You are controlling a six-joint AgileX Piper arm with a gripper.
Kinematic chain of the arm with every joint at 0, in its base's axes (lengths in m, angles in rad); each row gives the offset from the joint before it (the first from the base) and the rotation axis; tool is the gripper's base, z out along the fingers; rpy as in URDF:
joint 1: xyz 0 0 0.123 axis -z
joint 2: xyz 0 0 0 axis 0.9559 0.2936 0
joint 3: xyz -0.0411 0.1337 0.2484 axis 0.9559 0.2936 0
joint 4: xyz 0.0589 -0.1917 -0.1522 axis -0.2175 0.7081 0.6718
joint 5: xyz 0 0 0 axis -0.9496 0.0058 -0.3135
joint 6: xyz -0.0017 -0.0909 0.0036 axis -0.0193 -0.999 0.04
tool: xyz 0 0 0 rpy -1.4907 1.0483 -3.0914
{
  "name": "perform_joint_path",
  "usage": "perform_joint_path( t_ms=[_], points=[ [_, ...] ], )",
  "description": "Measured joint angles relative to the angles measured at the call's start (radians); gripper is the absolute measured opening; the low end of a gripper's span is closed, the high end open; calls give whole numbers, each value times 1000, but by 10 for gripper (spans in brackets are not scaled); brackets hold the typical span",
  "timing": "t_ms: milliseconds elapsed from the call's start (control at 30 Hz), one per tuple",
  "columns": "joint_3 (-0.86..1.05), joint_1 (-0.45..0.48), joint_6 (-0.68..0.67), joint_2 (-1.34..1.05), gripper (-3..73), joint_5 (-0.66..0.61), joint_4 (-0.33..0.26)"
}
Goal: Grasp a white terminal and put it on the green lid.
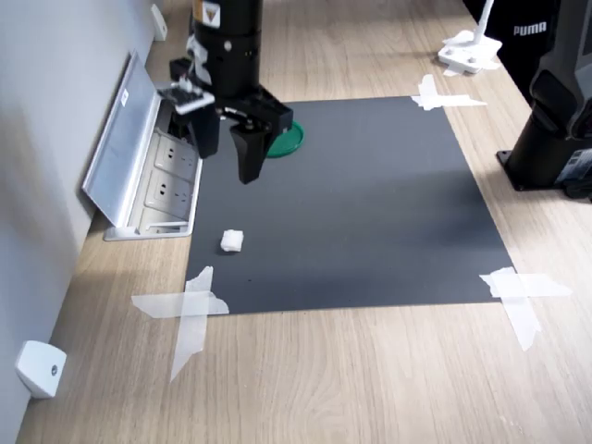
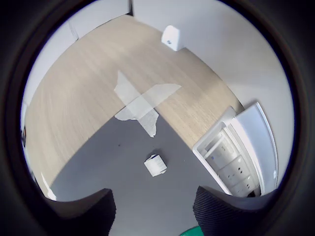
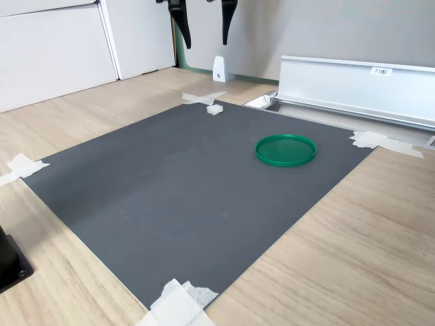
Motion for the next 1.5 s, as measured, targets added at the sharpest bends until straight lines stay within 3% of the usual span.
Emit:
perform_joint_path(
  t_ms=[333,633,800,1200,1500],
  points=[
    [0,-54,-183,30,665,34,-5],
    [0,-59,-345,104,654,37,64],
    [0,-59,-436,142,650,54,75],
    [98,-83,-512,167,649,169,72],
    [103,-83,-512,190,647,206,111]
  ],
)
